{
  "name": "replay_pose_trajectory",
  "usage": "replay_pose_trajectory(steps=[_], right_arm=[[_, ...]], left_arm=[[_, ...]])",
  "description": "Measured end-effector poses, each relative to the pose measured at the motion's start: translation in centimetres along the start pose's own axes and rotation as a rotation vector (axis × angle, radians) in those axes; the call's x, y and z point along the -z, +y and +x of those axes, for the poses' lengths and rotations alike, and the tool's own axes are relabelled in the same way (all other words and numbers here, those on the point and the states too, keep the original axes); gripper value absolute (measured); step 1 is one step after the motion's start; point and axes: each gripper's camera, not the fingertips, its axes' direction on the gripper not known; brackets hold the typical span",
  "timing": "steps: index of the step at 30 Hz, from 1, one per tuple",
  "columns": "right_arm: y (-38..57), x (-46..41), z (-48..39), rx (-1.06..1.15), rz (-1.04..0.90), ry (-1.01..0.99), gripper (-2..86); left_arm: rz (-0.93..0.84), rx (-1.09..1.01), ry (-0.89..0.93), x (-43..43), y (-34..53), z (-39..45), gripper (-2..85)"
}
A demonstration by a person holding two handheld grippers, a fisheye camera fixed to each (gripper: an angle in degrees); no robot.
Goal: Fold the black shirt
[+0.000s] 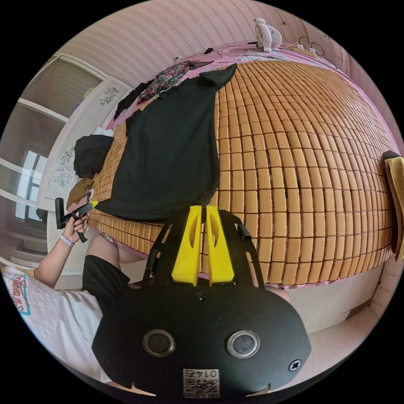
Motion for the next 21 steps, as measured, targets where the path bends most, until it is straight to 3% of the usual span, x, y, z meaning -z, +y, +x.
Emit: replay_pose_trajectory(steps=[4,12,17,21], right_arm=[[0.7,-0.2,2.1,-0.085,0.020,-0.043,4.9],[-0.2,-0.8,5.0,-0.165,0.077,-0.038,9.9],[-1.2,-1.6,7.0,-0.243,0.117,-0.068,7.6],[-1.1,-2.7,10.0,-0.388,0.103,-0.198,5.6]], left_arm=[[-0.023,-0.028,-0.091,-0.2,-0.7,-1.8,0.5],[-0.055,0.022,-0.065,-0.8,-3.0,-7.2,4.1],[-0.080,0.047,-0.052,-2.6,-5.1,-8.8,7.2],[-0.121,0.071,-0.059,-3.7,-6.7,-10.4,3.7]])
